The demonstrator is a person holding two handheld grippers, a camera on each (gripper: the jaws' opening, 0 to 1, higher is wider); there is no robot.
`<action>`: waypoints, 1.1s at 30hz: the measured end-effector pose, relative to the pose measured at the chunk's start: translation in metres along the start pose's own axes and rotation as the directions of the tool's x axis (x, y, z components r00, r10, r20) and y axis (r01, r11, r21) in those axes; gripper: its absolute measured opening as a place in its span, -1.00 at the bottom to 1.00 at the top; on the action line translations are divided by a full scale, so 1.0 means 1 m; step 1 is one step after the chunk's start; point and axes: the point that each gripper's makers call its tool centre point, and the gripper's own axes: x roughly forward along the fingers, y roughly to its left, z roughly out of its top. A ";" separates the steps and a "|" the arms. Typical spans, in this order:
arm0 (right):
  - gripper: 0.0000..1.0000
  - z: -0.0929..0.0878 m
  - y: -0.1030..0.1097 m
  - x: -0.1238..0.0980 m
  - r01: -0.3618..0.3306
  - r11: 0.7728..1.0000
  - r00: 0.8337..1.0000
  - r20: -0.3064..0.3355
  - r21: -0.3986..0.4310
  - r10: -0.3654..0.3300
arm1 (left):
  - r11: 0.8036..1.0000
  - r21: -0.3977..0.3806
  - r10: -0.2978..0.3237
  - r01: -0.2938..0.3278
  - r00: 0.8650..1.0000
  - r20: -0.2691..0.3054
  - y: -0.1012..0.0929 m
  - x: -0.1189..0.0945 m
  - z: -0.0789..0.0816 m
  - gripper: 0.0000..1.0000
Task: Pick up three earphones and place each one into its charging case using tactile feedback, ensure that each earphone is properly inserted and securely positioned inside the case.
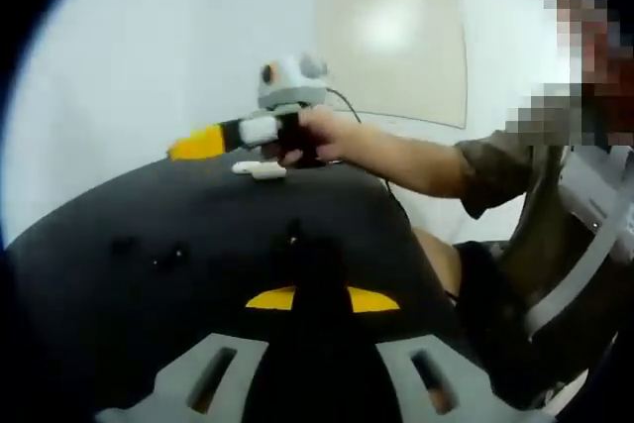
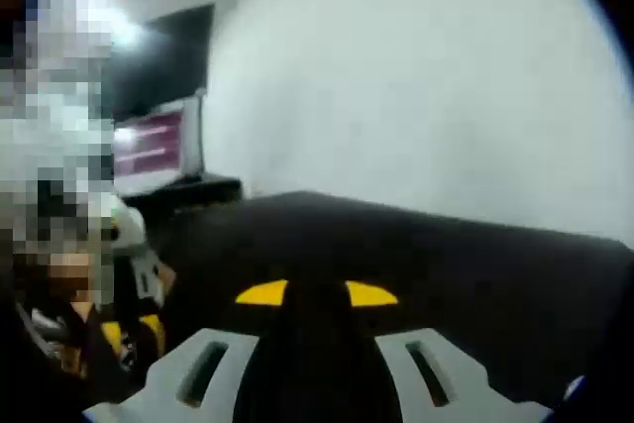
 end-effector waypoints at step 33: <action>-0.72 -0.023 0.067 -0.045 -0.142 0.989 0.989 -0.033 0.039 0.144 | 0.998 0.049 0.025 -0.024 1.000 -0.007 -0.004 0.003 0.000 -0.72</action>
